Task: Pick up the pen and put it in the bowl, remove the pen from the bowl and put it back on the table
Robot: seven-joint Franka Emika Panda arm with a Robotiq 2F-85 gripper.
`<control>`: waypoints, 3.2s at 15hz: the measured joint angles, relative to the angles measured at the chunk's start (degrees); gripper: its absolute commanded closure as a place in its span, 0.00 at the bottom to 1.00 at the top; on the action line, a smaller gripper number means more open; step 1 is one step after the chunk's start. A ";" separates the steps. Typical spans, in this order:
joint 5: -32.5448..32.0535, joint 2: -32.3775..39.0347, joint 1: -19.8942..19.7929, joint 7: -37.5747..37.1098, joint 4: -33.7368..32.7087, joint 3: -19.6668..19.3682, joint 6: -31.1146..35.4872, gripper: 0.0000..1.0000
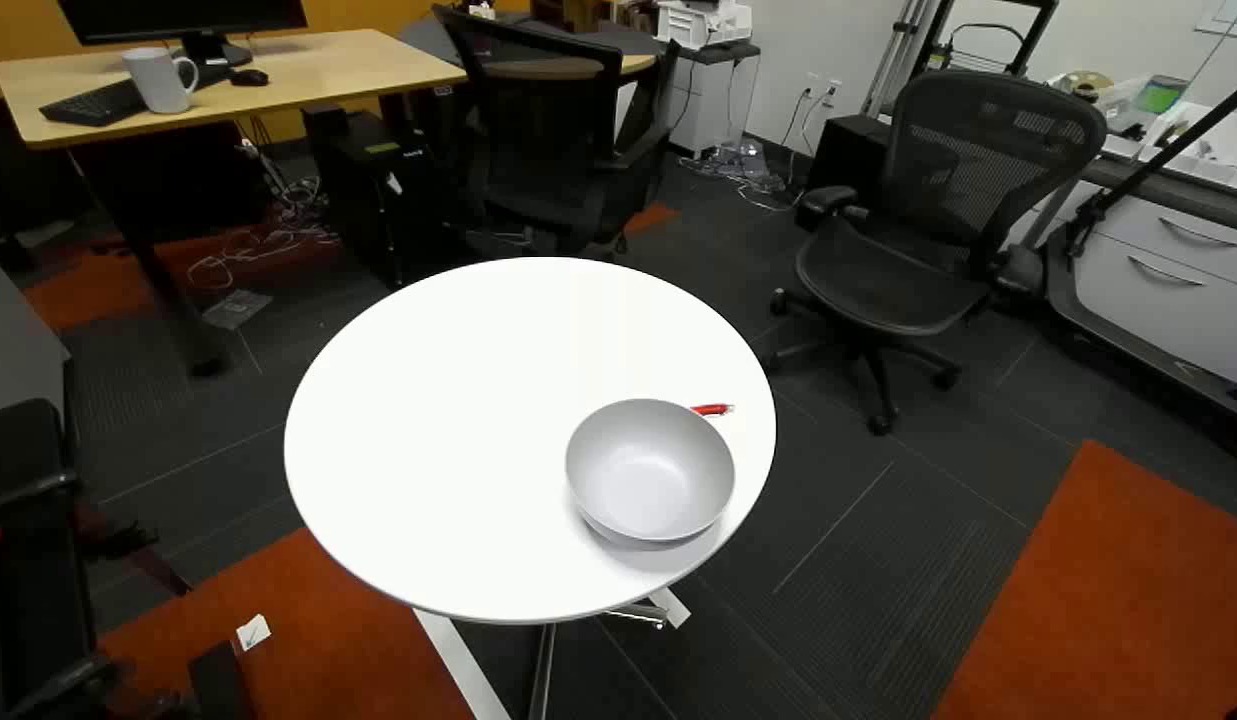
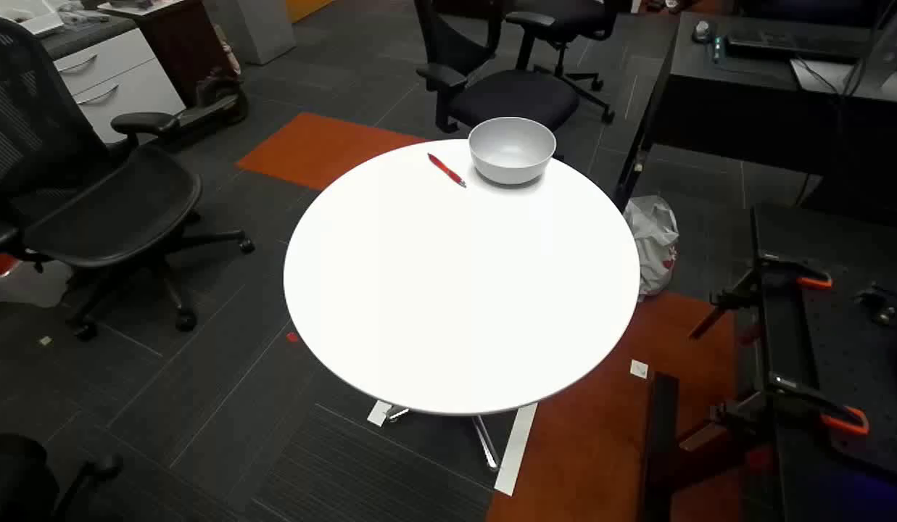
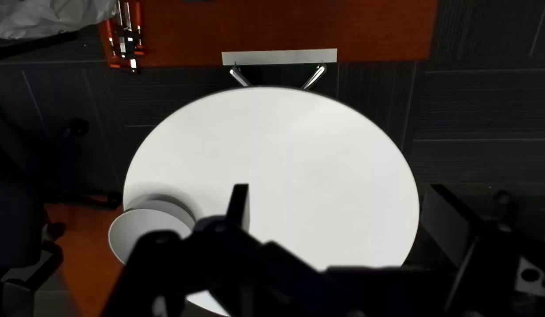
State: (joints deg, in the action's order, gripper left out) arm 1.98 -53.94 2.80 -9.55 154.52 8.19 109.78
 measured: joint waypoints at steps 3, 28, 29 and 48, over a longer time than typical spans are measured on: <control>0.00 0.00 0.00 0.00 0.00 0.00 0.00 0.00; -13.23 50.10 -12.43 -7.66 -26.16 -3.11 33.99 0.00; -13.23 52.69 -12.08 -7.66 -28.40 -4.01 34.00 0.00; -6.89 74.94 -9.69 -6.25 -48.90 -11.50 32.25 0.00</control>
State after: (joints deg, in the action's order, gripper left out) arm -4.91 21.01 -6.88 -15.81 105.62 -3.31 142.02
